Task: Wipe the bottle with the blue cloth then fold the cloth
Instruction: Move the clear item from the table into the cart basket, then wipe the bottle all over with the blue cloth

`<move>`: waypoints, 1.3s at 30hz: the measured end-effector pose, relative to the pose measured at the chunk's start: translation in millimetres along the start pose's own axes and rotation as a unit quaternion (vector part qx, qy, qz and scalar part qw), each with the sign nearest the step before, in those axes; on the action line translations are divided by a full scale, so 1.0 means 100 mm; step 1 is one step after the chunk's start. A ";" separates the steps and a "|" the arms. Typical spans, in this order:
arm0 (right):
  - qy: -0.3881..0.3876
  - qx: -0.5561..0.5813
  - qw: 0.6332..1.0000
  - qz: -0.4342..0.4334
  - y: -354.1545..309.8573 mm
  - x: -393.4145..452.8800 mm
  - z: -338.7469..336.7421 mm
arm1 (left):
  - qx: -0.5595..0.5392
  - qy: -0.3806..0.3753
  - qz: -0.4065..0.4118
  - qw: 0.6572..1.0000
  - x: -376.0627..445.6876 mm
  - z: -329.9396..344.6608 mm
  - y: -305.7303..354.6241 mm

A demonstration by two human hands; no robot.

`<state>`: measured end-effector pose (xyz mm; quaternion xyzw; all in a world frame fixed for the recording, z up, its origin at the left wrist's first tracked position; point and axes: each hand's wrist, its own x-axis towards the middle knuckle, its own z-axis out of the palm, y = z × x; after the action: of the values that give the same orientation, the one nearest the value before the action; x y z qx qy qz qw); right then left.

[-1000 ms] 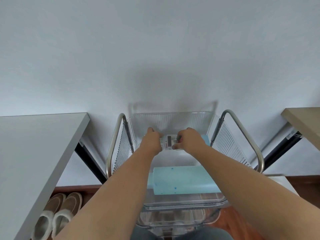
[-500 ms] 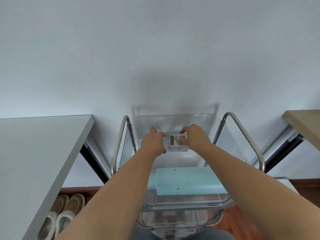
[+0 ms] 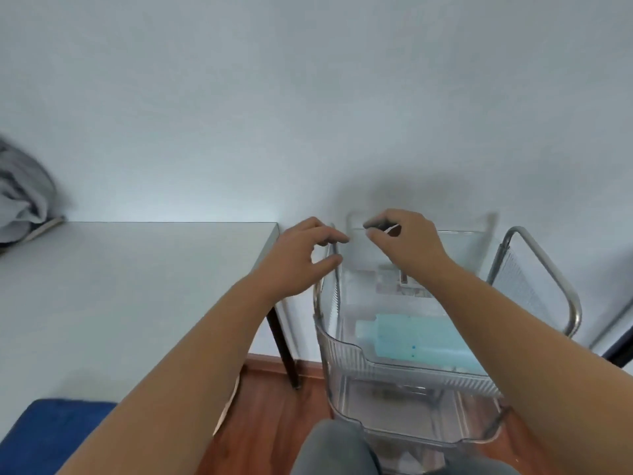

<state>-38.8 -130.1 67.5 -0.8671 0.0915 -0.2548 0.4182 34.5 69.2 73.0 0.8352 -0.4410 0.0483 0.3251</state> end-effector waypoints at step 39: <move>-0.309 0.342 0.887 0.033 -1.26 -1.72 1.91 | 0.108 0.300 -0.061 0.946 -2.27 -0.90 -0.50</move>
<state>-93.9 143.0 2.2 -0.7018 -0.1070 0.0244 0.7038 -45.6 301.9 35.2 0.8374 -0.2637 0.3238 0.3526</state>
